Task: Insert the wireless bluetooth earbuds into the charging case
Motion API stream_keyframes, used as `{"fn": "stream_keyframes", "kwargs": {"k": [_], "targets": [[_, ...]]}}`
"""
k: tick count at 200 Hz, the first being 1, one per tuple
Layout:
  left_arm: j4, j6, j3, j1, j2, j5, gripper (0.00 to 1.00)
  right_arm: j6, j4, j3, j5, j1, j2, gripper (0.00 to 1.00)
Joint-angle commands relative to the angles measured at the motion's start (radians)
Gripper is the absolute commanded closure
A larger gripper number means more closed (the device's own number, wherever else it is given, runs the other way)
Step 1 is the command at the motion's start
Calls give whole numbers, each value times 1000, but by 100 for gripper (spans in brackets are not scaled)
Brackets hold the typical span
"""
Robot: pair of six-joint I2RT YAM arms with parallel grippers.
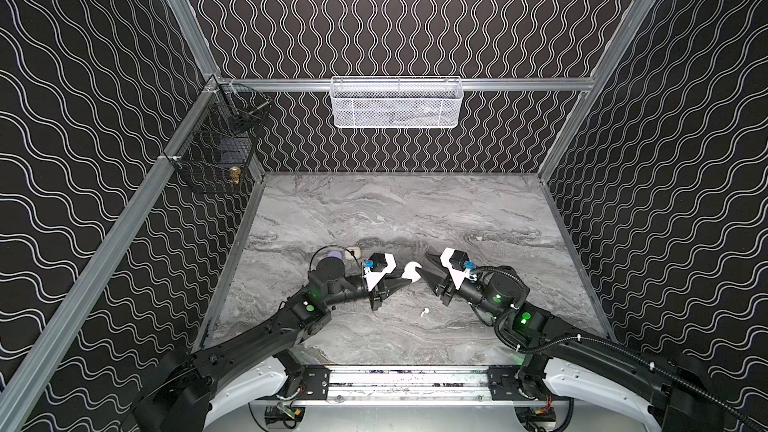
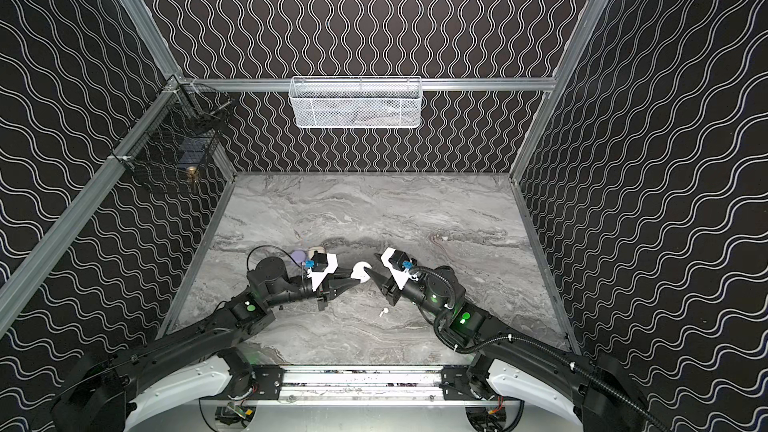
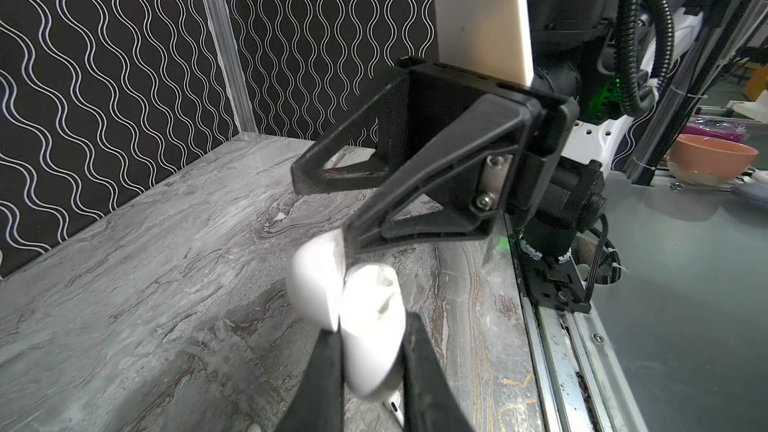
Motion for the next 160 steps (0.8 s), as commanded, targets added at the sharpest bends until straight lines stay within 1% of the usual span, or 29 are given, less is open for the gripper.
{"fn": "stream_keyframes", "kwargs": {"k": [1,17,35,61,75,100,113,131,146,160], "targets": [[52,11,-12,1,-8,19,100,44,24,33,43,-1,23,57],[86,7,-29,1,-10,18,100,62,26,48,58,-1,37,55],[155,-7,-61,1,5,2,100,113,23,62,89,0,28,46],[303,-66,-110,19,56,-30,100,243,38,67,168,-1,-7,46],[403,-135,-139,69,96,-29,100,341,-21,89,256,-1,-33,47],[631,-303,-199,201,185,-5,100,548,-201,123,453,-2,-68,47],[707,-355,-206,249,232,17,100,636,-293,140,514,-3,-59,47],[680,-359,-196,270,233,22,100,724,-415,181,511,-3,-6,48],[597,-325,-196,270,176,-15,100,756,-494,216,465,-3,62,48],[510,-294,-200,270,109,-67,100,772,-545,241,431,-3,133,51]]}}
